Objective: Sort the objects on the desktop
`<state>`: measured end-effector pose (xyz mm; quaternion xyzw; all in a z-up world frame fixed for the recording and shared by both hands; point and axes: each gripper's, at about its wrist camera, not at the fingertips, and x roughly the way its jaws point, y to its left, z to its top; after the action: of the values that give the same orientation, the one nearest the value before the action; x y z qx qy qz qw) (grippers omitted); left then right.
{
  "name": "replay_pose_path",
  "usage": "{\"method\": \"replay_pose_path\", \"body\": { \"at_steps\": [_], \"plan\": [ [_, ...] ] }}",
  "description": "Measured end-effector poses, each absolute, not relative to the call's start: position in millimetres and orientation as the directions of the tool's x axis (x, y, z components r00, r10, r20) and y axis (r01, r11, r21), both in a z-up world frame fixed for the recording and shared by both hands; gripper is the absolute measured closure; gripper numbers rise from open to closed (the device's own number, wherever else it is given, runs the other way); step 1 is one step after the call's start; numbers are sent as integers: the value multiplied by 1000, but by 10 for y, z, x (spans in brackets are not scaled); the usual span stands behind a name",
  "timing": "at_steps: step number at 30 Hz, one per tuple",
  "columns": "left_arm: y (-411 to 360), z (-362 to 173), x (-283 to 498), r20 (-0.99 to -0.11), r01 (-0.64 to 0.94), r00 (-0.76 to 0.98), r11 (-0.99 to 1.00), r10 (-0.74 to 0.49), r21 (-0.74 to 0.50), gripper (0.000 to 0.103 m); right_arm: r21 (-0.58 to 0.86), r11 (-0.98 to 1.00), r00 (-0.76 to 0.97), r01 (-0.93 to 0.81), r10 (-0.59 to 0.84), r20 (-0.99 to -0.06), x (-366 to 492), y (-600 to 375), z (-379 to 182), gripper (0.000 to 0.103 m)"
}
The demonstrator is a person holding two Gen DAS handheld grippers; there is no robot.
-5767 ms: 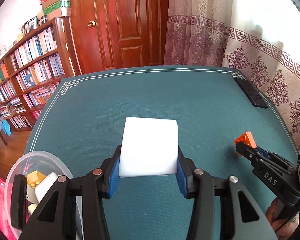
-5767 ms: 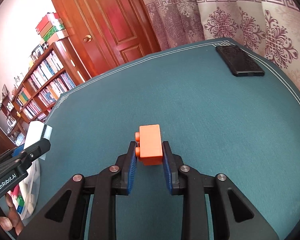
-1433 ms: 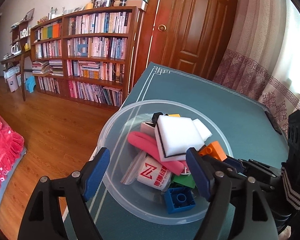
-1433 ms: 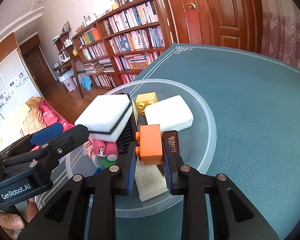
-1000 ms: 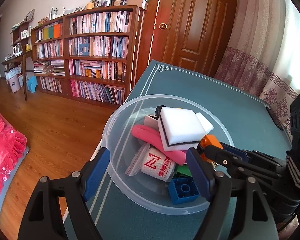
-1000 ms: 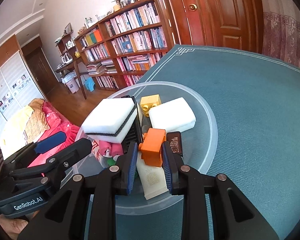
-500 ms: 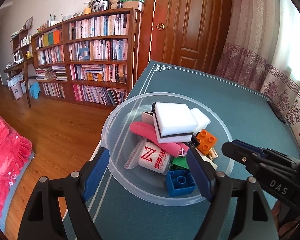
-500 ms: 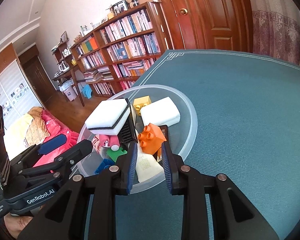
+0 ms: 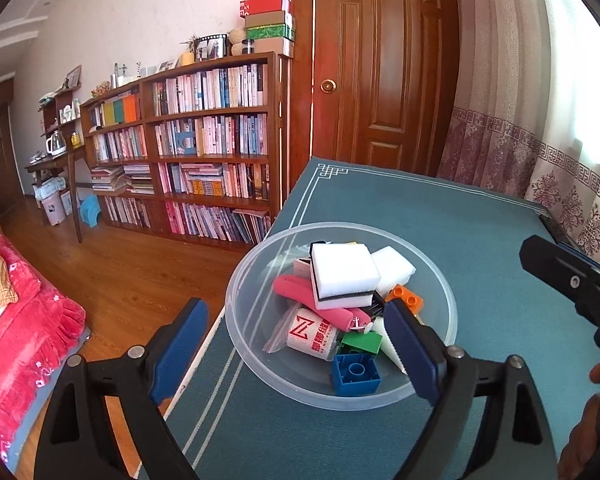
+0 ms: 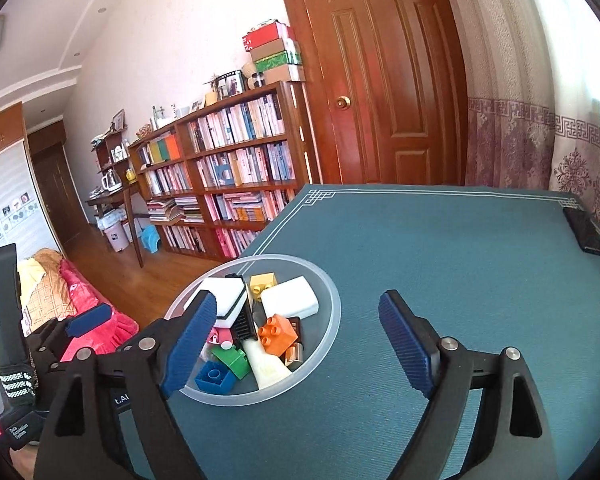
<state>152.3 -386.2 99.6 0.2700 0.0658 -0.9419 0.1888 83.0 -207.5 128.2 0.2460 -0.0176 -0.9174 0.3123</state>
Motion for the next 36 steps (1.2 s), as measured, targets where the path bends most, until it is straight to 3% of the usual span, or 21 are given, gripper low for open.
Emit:
{"method": "replay_pose_path", "body": {
  "at_steps": [7,10,12,18,26,36],
  "plan": [
    [-3794,1187,1677,-466,415,-808,-910,-361,-14,8,173,-836,-756,520,-545,-363,1029,-1884,1537,15],
    [-3772,1274,1760,-430,431,-816,-902,-387,-5,5,156,-854,-792,495,-518,-322,1133,-1819,1648,0],
    [-3755,1327,1812,-402,444,-820,-896,-407,1,0,135,-857,-810,497,-515,-281,1208,-1798,1683,0],
    [-3695,1407,1908,-364,459,-823,-888,-437,28,0,32,-879,-829,476,-461,-317,1269,-1896,1646,0],
    [-3640,1466,2011,-322,481,-821,-875,-471,53,0,24,-886,-865,464,-458,-204,1504,-1766,1717,0],
    [-3743,1345,2004,-388,484,-803,-875,-452,19,0,109,-844,-756,525,-522,-394,1271,-1839,1463,0]
  ]
}}
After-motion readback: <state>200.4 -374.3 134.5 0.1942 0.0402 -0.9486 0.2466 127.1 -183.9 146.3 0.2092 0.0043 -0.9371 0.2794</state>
